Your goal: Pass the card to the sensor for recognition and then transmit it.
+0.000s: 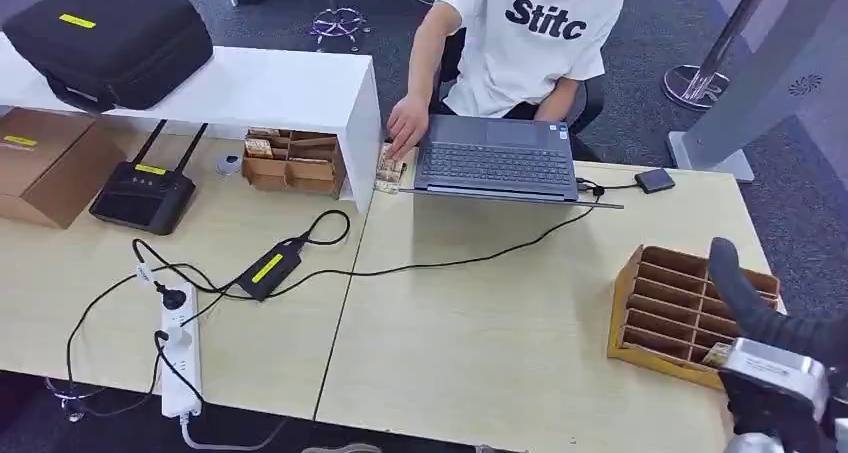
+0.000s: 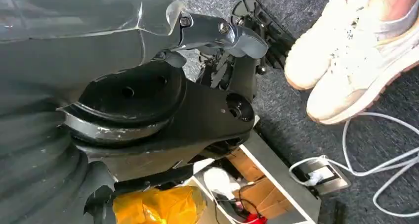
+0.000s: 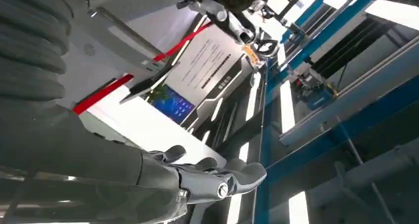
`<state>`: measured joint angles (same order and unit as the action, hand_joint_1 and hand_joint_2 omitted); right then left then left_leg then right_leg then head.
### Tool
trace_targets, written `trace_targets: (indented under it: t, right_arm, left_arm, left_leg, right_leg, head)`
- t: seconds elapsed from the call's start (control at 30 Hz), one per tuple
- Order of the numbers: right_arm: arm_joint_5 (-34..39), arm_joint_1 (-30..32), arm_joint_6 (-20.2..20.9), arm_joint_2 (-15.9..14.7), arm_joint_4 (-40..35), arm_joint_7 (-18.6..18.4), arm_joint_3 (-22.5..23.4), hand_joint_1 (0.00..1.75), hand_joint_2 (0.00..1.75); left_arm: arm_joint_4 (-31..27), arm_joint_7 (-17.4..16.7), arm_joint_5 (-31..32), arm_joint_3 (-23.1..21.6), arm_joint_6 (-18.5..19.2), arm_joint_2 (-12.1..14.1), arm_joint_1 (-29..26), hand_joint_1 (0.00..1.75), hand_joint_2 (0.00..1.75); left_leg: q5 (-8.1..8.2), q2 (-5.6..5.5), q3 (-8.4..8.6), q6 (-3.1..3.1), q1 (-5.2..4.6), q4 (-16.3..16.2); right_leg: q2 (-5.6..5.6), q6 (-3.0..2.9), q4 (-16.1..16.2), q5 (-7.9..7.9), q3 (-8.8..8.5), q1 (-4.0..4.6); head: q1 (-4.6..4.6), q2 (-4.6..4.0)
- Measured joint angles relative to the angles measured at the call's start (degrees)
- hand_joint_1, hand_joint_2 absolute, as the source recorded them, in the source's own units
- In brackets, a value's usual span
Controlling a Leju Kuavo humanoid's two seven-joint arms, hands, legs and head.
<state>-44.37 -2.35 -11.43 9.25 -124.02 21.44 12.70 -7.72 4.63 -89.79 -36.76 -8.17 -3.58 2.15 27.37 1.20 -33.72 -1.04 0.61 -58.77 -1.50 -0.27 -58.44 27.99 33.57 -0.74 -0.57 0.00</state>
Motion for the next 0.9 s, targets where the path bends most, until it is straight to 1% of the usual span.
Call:
trace_targets:
  t: [0.07,0.13,0.2,0.27,0.33,0.37,0.47,0.57,0.63,0.67,0.73,0.77,0.83,0.9]
  right_arm:
    - [-0.3,-0.4,-0.2,-0.7,0.5,-0.2,-1.4,0.0,1.75]
    - [-3.0,-1.0,-0.4,-1.8,1.3,-0.7,-2.7,0.0,1.75]
    - [-8.4,-2.6,-1.2,-3.7,3.2,-2.8,-4.8,0.0,1.75]
    - [-13.6,-5.4,-1.5,-6.2,6.5,-6.2,-7.6,0.0,1.75]
    - [-18.7,-9.2,-1.3,-8.8,11.0,-10.5,-10.1,0.0,1.75]
    - [-20.7,-11.0,-1.3,-9.9,13.2,-11.8,-11.2,0.0,1.75]
    - [-22.4,-14.7,-1.4,-12.7,18.4,-13.0,-13.3,0.0,1.75]
    - [-22.5,-16.2,-1.5,-14.1,21.1,-13.1,-14.5,0.0,1.75]
    - [-25.6,-17.1,-1.2,-15.0,22.3,-14.9,-15.1,0.0,1.75]
    - [-29.1,-18.3,-0.3,-15.9,24.0,-16.9,-15.8,0.0,1.75]
    - [-33.2,-22.1,1.3,-17.1,29.3,-19.6,-16.9,0.0,1.75]
    - [-33.9,-24.0,2.0,-17.5,32.9,-21.1,-17.0,0.0,1.75]
    - [-34.1,-28.4,3.1,-17.5,40.0,-22.8,-17.0,0.0,1.75]
    - [-35.8,-32.3,3.6,-17.5,47.4,-24.4,-16.9,0.0,1.75]
  left_arm:
    - [0.0,0.0,0.0,0.0,0.1,0.1,0.0,0.0,1.75]
    - [0.1,-0.1,0.0,-0.1,0.3,0.2,0.0,0.0,1.75]
    - [0.1,-0.4,0.2,-0.4,0.6,0.4,0.0,0.0,1.75]
    - [0.1,-0.9,0.3,-1.0,1.1,0.7,0.1,0.0,1.75]
    - [0.1,-1.3,0.3,-1.9,1.4,1.2,0.1,0.0,1.75]
    - [0.1,-1.4,0.3,-2.2,1.6,1.3,0.1,0.0,1.75]
    - [0.1,-1.8,0.3,-3.1,1.7,1.8,0.0,0.0,1.75]
    - [0.2,-1.9,0.3,-3.5,1.7,2.0,0.0,0.0,1.75]
    - [0.2,-1.9,0.3,-3.7,1.9,2.2,0.0,0.0,1.75]
    - [0.2,-1.9,0.4,-4.0,2.1,2.3,0.0,0.0,1.75]
    - [0.2,-1.9,0.5,-4.8,2.3,2.5,0.2,0.0,1.75]
    - [0.2,-1.9,0.5,-5.0,2.7,2.8,0.2,0.0,1.75]
    - [0.2,-1.8,0.5,-5.6,3.2,3.0,0.2,0.0,1.75]
    - [0.2,-1.8,0.5,-6.3,3.6,3.4,0.3,0.0,1.75]
  left_leg:
    - [0.01,0.0,-0.01,0.02,0.0,0.0]
    - [0.02,0.0,-0.05,0.02,0.0,0.0]
    - [0.02,0.05,-0.04,0.02,0.0,0.0]
    - [0.01,0.06,0.0,0.02,0.0,0.0]
    - [-0.05,0.06,0.0,0.02,-0.01,0.0]
    - [-0.12,0.06,0.01,0.08,-0.01,0.0]
    - [-0.16,-0.08,0.0,0.09,-0.01,0.0]
    - [-0.15,-0.1,-0.01,0.09,-0.01,0.0]
    - [-0.13,-0.1,-0.07,0.08,-0.01,0.0]
    - [-0.12,-0.05,-0.09,0.08,-0.01,0.0]
    - [-0.12,0.03,-0.05,0.09,0.0,0.0]
    - [-0.13,-0.01,-0.06,0.09,0.0,0.0]
    - [-0.17,-0.03,-0.06,0.08,-0.01,0.0]
    - [-0.2,-0.02,-0.04,0.1,-0.01,0.0]
  right_leg:
    - [-0.01,0.0,0.0,0.01,0.0,0.0]
    - [0.0,0.0,0.0,0.01,0.0,0.0]
    - [0.05,0.0,0.0,0.0,0.0,0.0]
    - [0.07,0.0,0.0,-0.02,-0.01,0.0]
    - [0.07,0.02,0.0,-0.09,-0.01,-0.01]
    - [0.06,0.02,0.0,-0.09,-0.01,-0.01]
    - [-0.08,0.04,0.0,-0.1,-0.03,-0.01]
    - [-0.08,0.04,0.0,-0.1,-0.03,-0.01]
    - [-0.05,0.04,0.0,-0.1,-0.01,0.0]
    - [-0.02,0.04,0.0,-0.1,0.01,0.0]
    - [0.06,0.04,0.0,-0.1,0.02,0.0]
    - [0.0,0.04,0.0,-0.1,0.01,0.0]
    - [-0.03,0.03,0.0,-0.13,0.01,-0.01]
    - [-0.02,0.01,0.0,-0.18,0.01,0.0]
  head:
    - [0.0,0.0]
    - [0.0,0.0]
    - [0.0,0.0]
    - [0.0,0.0]
    - [-0.02,0.0]
    - [0.0,0.0]
    - [0.0,0.0]
    - [0.0,0.0]
    - [0.0,0.0]
    - [-0.02,0.0]
    - [-0.02,0.0]
    - [0.0,0.0]
    - [-0.02,0.0]
    - [-0.02,0.0]
